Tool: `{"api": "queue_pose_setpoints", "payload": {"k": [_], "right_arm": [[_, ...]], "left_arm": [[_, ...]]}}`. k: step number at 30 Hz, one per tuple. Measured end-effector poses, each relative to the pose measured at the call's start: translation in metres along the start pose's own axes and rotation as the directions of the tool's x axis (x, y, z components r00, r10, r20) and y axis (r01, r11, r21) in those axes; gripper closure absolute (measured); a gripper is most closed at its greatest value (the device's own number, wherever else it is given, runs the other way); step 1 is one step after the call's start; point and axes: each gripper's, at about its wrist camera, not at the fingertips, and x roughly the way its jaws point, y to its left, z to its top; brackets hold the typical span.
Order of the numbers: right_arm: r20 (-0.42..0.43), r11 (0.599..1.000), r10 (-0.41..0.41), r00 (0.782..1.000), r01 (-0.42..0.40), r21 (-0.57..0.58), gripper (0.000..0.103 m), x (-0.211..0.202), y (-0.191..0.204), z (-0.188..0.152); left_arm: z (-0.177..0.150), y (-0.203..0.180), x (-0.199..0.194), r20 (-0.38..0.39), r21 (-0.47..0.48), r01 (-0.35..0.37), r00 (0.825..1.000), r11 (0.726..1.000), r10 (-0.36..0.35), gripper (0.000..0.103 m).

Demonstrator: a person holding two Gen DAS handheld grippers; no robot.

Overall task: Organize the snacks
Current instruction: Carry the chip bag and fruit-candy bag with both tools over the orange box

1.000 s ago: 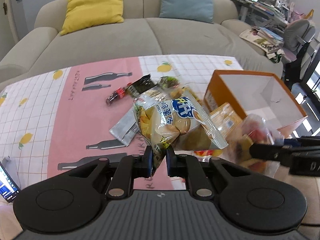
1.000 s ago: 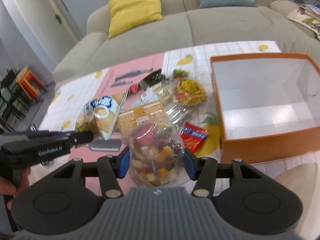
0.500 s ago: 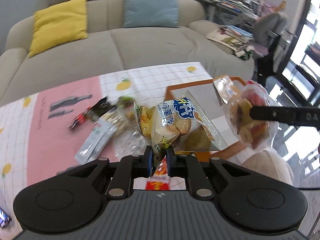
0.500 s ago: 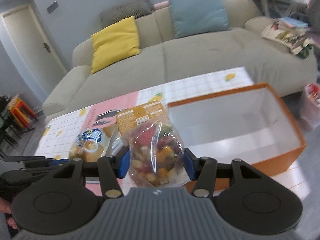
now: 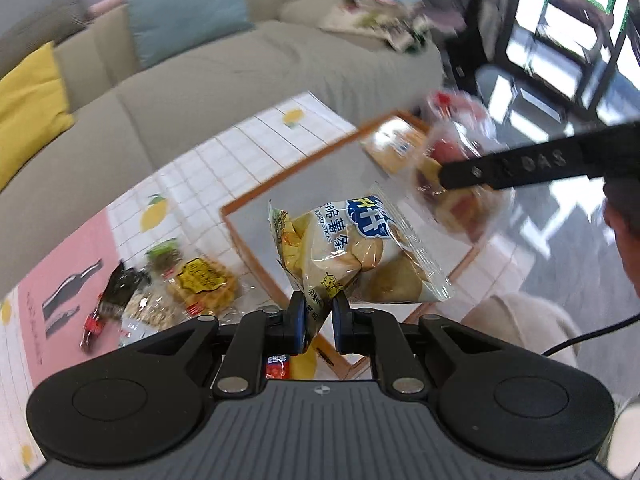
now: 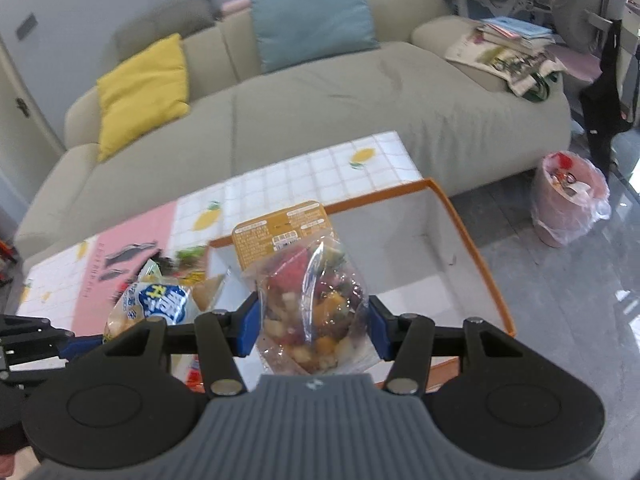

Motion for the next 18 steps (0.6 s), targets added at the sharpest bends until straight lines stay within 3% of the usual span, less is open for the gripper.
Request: {"api": "queue_pose_setpoints", "payload": {"k": [5, 12, 18], "right_arm": [[-0.070, 0.999, -0.022, 0.997, 0.024, 0.021, 0.050, 0.035, -0.012, 0.000], [-0.169, 1.000, 0.000, 0.986, 0.004, 0.022, 0.050, 0.076, -0.017, -0.009], [-0.271, 1.000, 0.028, 0.962, -0.027, 0.006, 0.050, 0.108, -0.019, -0.014]], "left_arm": [[0.010, -0.009, 0.041, -0.129, 0.079, -0.006, 0.991, 0.997, 0.016, 0.088], [0.014, -0.016, 0.077, -0.230, 0.168, 0.015, 0.973, 0.986, 0.024, 0.087], [0.016, -0.020, 0.100, -0.288, 0.218, 0.006, 0.956, 0.976, 0.059, 0.086]]}}
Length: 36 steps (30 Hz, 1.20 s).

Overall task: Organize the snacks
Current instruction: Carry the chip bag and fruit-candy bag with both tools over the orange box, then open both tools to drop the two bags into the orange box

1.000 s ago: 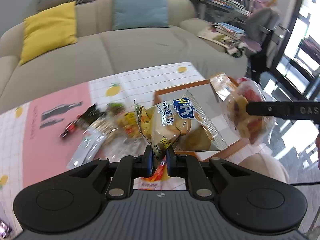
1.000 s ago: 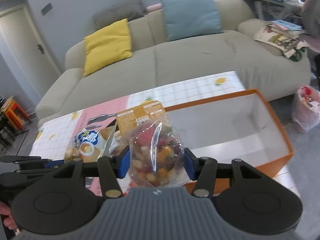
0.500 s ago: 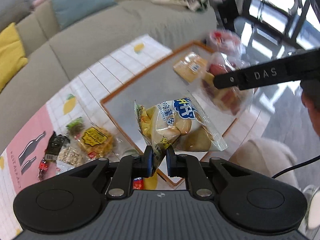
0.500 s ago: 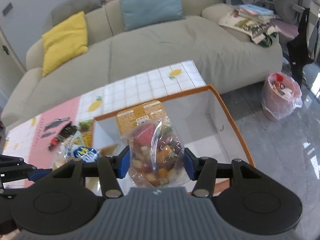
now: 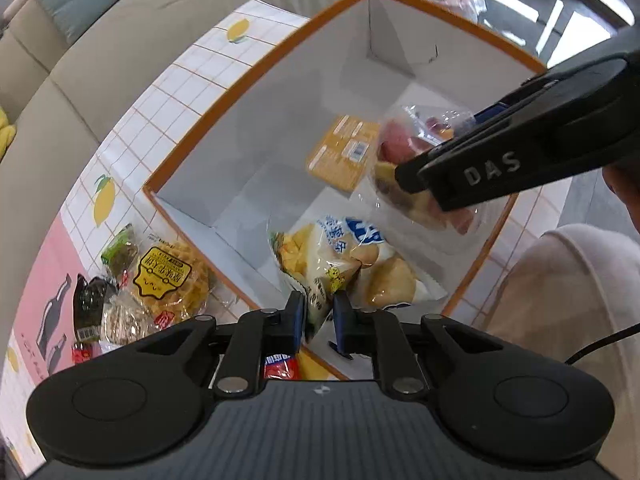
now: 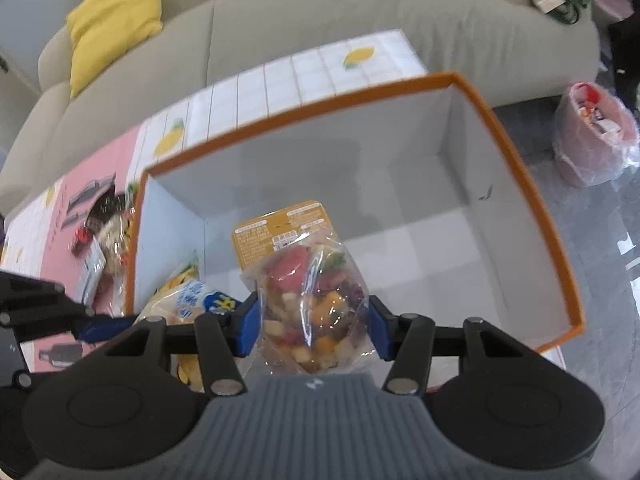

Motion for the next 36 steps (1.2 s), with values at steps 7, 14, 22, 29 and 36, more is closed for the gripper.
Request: {"api": "queue_pose_setpoints", "payload": {"k": [7, 14, 22, 29, 36], "right_arm": [[-0.097, 0.999, 0.014, 0.995, -0.010, 0.041, 0.050, 0.031, -0.003, 0.001], [-0.135, 0.997, -0.002, 0.991, 0.013, 0.079, 0.049, 0.046, -0.004, -0.001], [-0.155, 0.996, -0.028, 0.988, 0.040, 0.077, 0.042, 0.045, 0.002, 0.001], [-0.129, 0.995, -0.060, 0.990, 0.069, 0.070, 0.029, 0.025, 0.004, 0.006], [-0.048, 0.994, -0.058, 0.997, 0.063, 0.093, 0.029, -0.010, 0.004, 0.006]], "left_arm": [[0.009, -0.007, 0.018, -0.048, 0.045, -0.018, 0.999, 0.999, 0.020, 0.086], [0.009, -0.006, 0.028, -0.073, 0.069, -0.041, 0.996, 0.997, 0.046, 0.077], [0.008, -0.013, 0.020, -0.031, 0.112, -0.074, 0.996, 0.991, 0.078, 0.041], [0.010, -0.017, -0.005, 0.024, 0.131, -0.104, 0.995, 0.986, 0.101, 0.035], [-0.001, -0.009, -0.044, 0.118, 0.094, -0.093, 0.990, 0.991, 0.081, 0.035]]}}
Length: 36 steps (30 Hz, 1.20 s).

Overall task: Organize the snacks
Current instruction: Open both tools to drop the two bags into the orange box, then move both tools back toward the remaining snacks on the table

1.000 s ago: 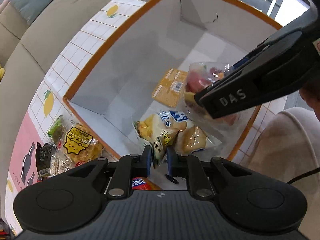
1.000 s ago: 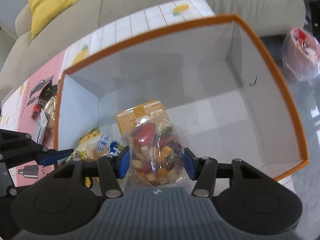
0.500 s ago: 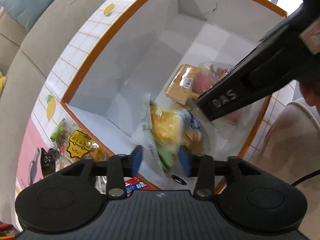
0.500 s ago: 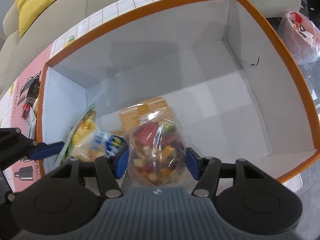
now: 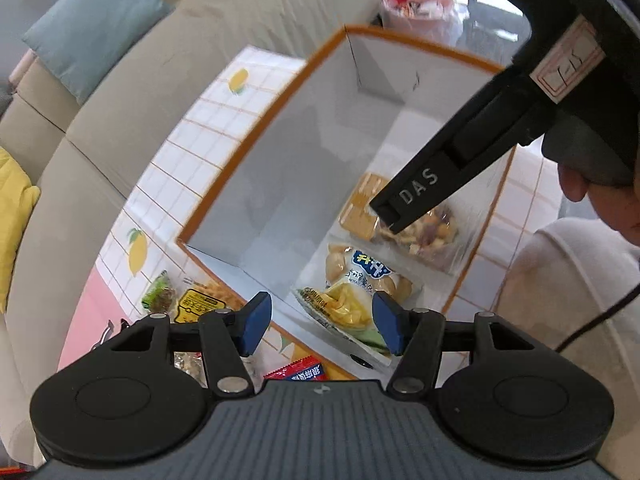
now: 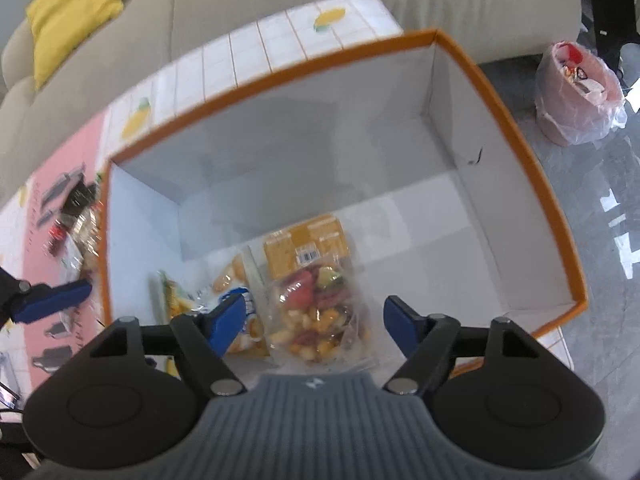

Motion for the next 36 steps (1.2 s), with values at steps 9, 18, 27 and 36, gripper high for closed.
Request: {"api": "queue_pose_setpoints", "payload": {"k": [9, 18, 27, 36], "right_arm": [[0.215, 0.992, 0.106, 0.971, -0.118, 0.046, 0.029, -0.062, 0.013, -0.039], [0.342, 0.967, 0.208, 0.916, -0.246, 0.070, 0.029, -0.094, 0.044, -0.096], [0.467, 0.979, 0.204, 0.860, -0.163, -0.127, 0.029, -0.112, 0.117, -0.149], [0.481, 0.969, 0.194, 0.855, -0.090, -0.230, 0.024, -0.089, 0.171, -0.182]], "left_arm": [[-0.040, 0.020, -0.062, 0.200, -0.186, 0.005, 0.979, 0.983, 0.033, 0.031], [-0.114, 0.045, -0.105, 0.336, -0.419, 0.008, 0.930, 0.908, 0.147, 0.030], [-0.179, 0.061, -0.129, 0.330, -0.546, -0.020, 0.914, 0.838, 0.237, 0.027], [-0.237, 0.076, -0.110, 0.253, -0.679, 0.019, 0.945, 0.734, 0.210, 0.022]]}}
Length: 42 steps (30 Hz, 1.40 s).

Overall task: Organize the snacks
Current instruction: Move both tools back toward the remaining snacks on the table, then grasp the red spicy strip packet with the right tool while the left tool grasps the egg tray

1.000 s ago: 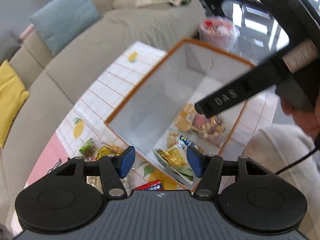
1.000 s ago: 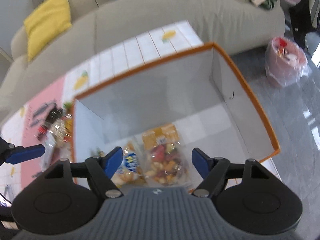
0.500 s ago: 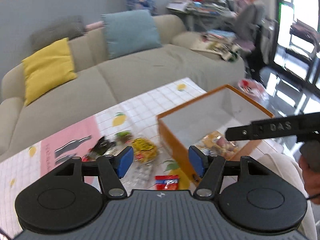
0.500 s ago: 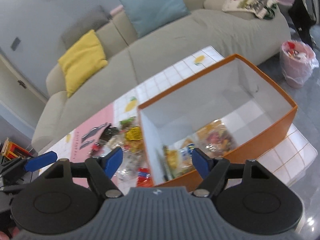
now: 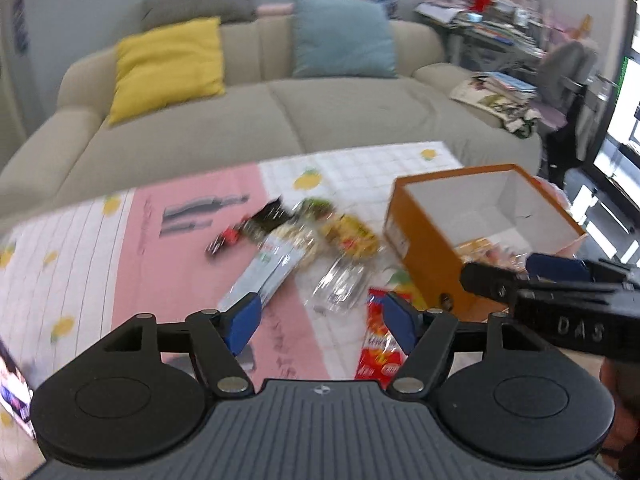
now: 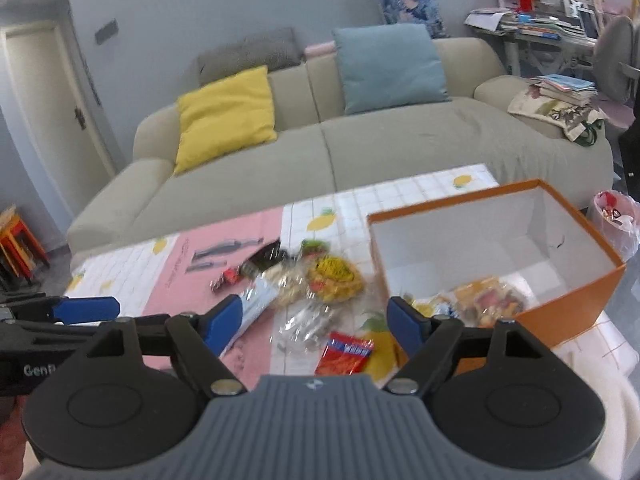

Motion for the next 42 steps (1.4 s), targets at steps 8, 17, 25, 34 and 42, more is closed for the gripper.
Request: {"api": "queue_pose_setpoints", "payload": {"k": [8, 17, 25, 34, 42], "right_arm": [[-0.125, 0.996, -0.067, 0.990, 0.059, -0.069, 0.023, 0.038, 0.017, -0.028], [-0.299, 0.996, -0.089, 0.950, 0.079, -0.046, 0.023, 0.090, 0.013, -0.051], [-0.403, 0.989, -0.142, 0.904, 0.144, -0.024, 0.022, 0.141, 0.007, -0.064], [-0.434, 0.983, -0.169, 0.885, 0.186, -0.004, 0.021, 0.175, -0.001, -0.067], [-0.404, 0.969, -0.246, 0.881, 0.237, -0.074, 0.025, 0.197, 0.006, -0.072]], "left_arm": [[-0.027, 0.027, 0.018, -0.082, -0.074, 0.004, 0.997, 0.997, -0.010, 0.022], [-0.036, 0.044, 0.051, -0.186, -0.132, -0.002, 0.982, 0.991, -0.023, 0.022], [-0.041, 0.050, 0.080, -0.250, -0.155, 0.005, 0.967, 0.988, -0.044, 0.022], [-0.045, 0.057, 0.111, -0.293, -0.158, 0.005, 0.955, 0.987, -0.052, 0.023], [-0.041, 0.066, 0.123, -0.263, -0.143, -0.011, 0.964, 0.990, -0.027, 0.023]]}}
